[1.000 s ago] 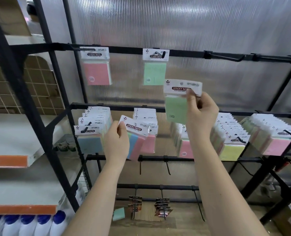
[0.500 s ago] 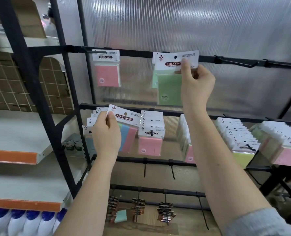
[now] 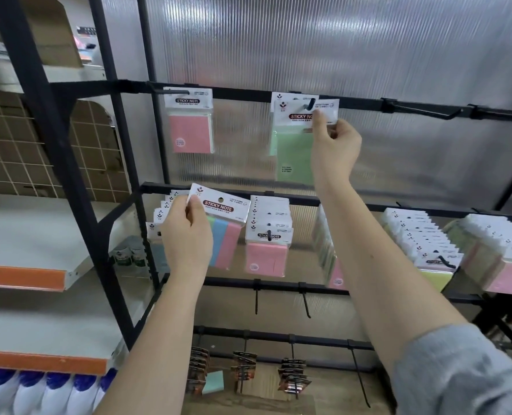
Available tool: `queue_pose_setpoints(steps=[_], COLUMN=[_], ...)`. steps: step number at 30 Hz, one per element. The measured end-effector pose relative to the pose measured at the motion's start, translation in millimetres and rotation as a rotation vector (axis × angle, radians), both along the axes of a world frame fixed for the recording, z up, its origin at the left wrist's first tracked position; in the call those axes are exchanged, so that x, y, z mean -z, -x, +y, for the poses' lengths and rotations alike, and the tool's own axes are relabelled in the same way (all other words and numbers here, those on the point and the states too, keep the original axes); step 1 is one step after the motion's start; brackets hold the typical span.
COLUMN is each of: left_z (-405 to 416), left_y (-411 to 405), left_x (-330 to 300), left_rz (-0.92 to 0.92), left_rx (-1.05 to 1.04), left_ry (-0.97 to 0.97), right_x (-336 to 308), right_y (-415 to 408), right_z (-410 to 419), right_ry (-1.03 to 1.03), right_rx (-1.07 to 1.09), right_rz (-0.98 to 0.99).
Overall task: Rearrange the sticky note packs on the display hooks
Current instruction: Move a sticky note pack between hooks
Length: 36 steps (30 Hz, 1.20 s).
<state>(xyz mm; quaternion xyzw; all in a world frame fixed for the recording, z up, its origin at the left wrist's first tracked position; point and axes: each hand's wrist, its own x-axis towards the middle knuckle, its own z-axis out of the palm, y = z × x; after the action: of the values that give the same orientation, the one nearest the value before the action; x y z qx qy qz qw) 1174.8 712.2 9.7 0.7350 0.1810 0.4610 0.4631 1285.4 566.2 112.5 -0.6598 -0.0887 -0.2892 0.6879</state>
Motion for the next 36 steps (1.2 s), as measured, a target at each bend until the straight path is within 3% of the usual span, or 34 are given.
queue_pose_setpoints(steps=[15,21,33,36], left_z=[12.0,10.0,10.4,5.6], left_y=[-18.2,-27.5,-40.7,-44.0], left_x=[2.1,-1.7,-14.6,-20.1], left_rz=[0.011,0.033,-0.044,-0.093], left_rx=[0.001,-0.032,0.181,0.234], left_ry=[0.073,-0.039,-0.145,-0.155], right_x=[-18.6,-22.0,-9.3,3.1], right_y=[-89.2,-104.5,-98.8,-86.0], right_z=[14.6,15.4,-5.4,-23.2], right_ry=[0.123,0.137,-0.033,0.018], right_rx=[0.049,0.049,0.089,0.117], right_rz=[0.194,0.263,0.233,0.197])
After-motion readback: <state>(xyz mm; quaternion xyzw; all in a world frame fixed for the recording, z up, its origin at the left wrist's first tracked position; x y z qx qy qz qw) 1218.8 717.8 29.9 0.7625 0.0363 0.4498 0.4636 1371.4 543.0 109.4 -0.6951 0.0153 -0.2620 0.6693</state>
